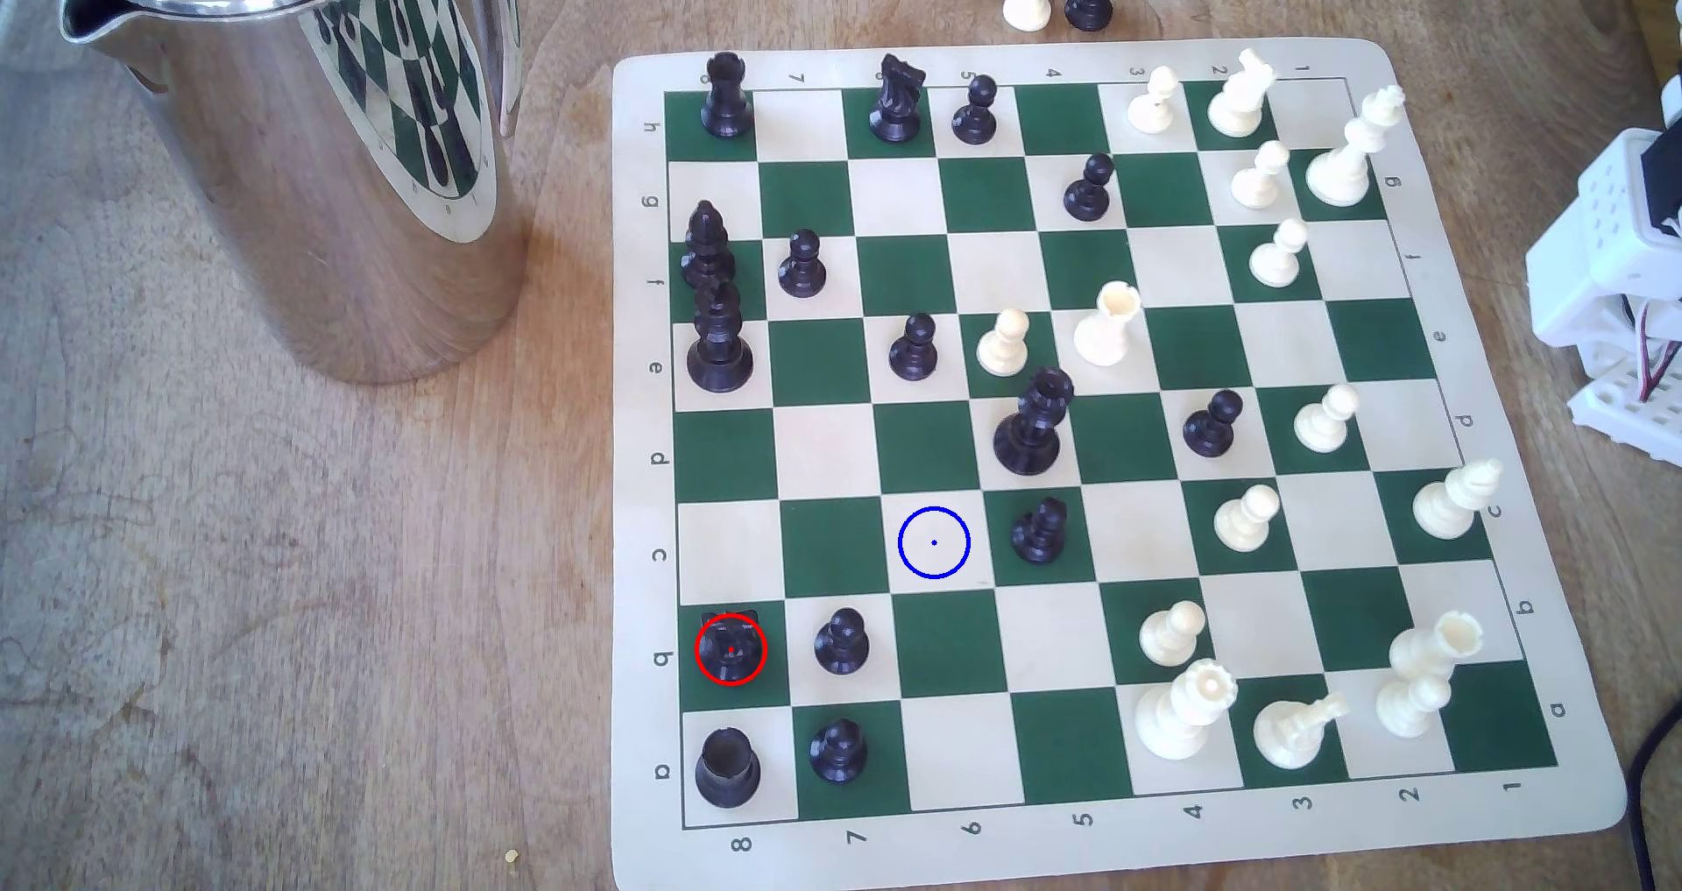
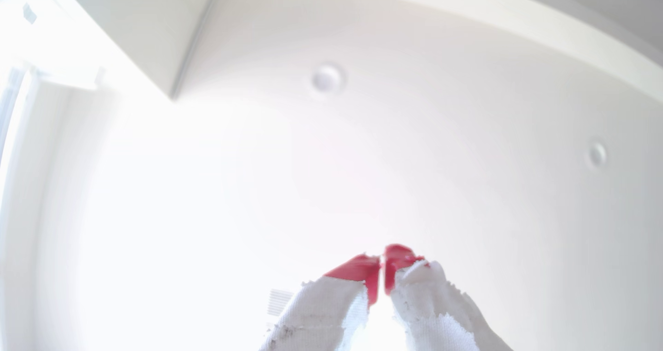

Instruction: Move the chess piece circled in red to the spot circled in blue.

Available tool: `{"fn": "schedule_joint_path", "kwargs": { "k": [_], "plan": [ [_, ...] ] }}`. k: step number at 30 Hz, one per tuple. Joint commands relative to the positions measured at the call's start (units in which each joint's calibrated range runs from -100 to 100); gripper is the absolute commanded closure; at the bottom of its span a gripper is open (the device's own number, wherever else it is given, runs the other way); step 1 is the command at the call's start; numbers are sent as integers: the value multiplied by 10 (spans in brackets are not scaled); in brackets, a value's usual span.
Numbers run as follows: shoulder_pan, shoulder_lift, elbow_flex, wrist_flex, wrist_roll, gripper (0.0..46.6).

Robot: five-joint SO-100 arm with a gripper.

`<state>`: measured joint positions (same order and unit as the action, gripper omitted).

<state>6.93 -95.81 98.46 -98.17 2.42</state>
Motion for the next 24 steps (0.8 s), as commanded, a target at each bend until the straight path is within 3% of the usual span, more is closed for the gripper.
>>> {"fn": "schedule_joint_path", "kwargs": {
  "k": [1, 7, 12, 16, 24],
  "plan": [
    [-31, 0, 0, 105, -1, 464],
    [-38, 0, -72, 248, -1, 464],
    [-45, 11, -180, 563, 0, 464],
    [-53, 0, -180, 705, -1, 464],
    [-120, 1, -270, 1058, -3, 464]
  ]
}}
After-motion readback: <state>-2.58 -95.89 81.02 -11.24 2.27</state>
